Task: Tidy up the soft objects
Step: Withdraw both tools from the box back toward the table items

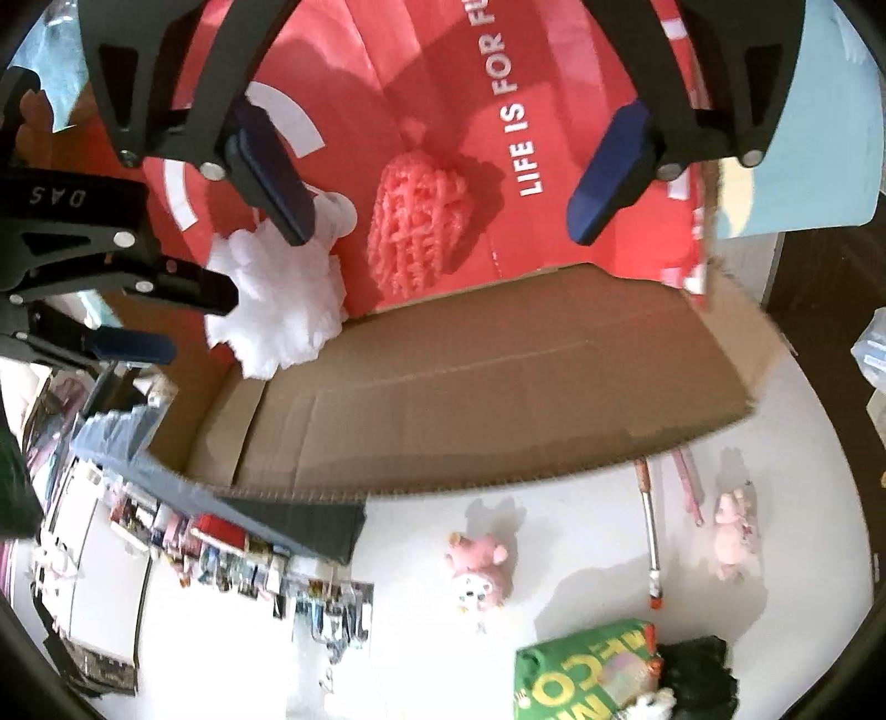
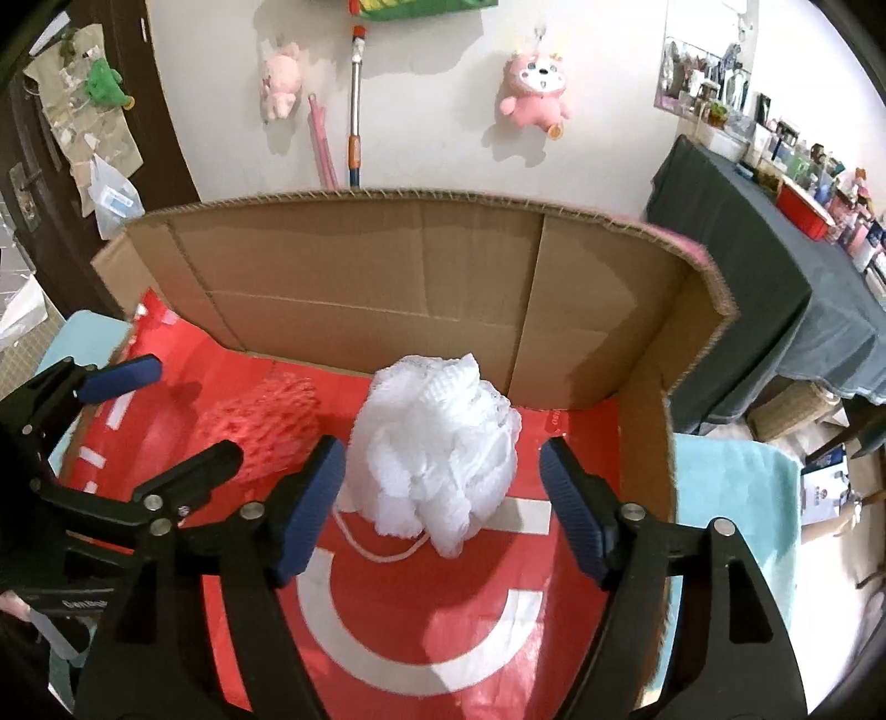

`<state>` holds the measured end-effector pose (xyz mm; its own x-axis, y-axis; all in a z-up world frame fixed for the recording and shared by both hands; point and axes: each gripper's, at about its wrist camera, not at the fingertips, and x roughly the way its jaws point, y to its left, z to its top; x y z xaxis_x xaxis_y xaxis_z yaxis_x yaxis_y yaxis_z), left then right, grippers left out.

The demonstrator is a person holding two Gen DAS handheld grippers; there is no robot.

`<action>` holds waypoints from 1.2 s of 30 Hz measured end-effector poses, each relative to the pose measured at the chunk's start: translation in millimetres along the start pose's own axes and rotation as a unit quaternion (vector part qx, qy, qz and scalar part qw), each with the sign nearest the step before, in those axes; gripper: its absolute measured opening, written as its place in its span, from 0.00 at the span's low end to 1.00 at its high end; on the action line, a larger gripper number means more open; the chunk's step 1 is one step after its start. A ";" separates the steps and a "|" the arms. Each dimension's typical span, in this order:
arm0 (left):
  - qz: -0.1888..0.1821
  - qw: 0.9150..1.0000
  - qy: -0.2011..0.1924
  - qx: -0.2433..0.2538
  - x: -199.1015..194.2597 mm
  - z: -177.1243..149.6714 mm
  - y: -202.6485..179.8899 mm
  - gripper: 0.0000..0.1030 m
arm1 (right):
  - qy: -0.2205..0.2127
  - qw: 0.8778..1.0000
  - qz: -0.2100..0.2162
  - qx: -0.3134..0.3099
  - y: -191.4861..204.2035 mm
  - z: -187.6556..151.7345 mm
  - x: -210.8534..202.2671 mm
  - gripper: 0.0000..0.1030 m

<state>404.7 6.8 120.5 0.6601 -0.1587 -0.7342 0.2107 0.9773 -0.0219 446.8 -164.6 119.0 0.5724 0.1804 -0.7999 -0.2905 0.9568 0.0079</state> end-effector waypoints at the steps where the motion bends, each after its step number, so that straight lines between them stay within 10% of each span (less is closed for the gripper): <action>1: 0.001 1.000 -0.006 -0.005 -7.8 0.5 -0.2 0.95 | -0.003 1.000 -0.001 -0.001 0.3 -1.0 -5.5 0.70; 16: 0.001 0.990 -0.139 -0.020 -168.5 -21.3 -26.1 1.00 | -0.136 0.991 -0.012 -0.010 17.0 -46.8 -164.6 0.78; 36: 0.004 0.974 -0.223 -0.034 -283.6 -153.8 -67.6 1.00 | -0.317 0.946 -0.063 -0.038 62.6 -223.1 -323.6 0.88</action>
<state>92.4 7.3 225.8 0.9121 -0.1813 -0.3678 0.1662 0.9834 -0.0726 72.3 -213.8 244.4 0.9437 0.1885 -0.2717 -0.2290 0.9653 -0.1257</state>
